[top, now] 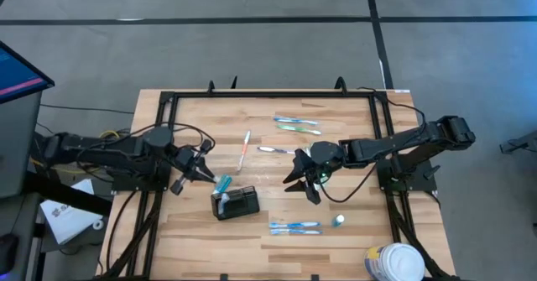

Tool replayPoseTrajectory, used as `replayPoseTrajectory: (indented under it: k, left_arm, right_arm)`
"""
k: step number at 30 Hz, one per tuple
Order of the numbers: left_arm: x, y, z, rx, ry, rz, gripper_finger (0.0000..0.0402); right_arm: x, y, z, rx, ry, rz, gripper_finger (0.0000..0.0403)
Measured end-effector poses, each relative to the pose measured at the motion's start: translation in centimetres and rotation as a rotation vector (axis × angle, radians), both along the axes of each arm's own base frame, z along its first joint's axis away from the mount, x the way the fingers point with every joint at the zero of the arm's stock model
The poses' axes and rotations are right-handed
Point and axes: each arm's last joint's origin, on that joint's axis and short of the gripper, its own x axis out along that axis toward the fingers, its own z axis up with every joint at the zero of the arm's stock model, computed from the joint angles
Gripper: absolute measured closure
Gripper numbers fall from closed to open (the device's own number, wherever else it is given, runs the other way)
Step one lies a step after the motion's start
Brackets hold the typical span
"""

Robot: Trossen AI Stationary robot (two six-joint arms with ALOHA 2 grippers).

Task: Pick & Place toothbrushing station
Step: Put the white orange toothbrush into the black toothbrush rack

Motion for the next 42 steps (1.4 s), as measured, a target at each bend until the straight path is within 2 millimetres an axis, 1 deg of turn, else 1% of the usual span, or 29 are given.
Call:
replayPoseTrajectory:
  k: [10,24,31,42]
  left_arm:
    - [0.7,-0.9,0.1,0.028,-0.05,-0.058,0.0394]
    - [2.8,-2.5,-0.6,0.027,-0.074,-0.139,0.0394]
    - [3.0,-3.8,-0.6,0.019,-0.104,-0.205,0.0394]
    - [2.9,-4.7,-0.7,-0.004,-0.08,-0.205,0.0394]
  right_arm:
    - [0.0,0.0,0.0,0.001,-0.004,0.0,0.0272]
    - [0.0,0.0,0.0,0.0,-0.003,0.0,0.0272]
    - [0.0,0.0,0.0,0.0,-0.004,0.0,0.0272]
    - [0.0,0.0,0.0,0.0,-0.004,0.0,0.0272]
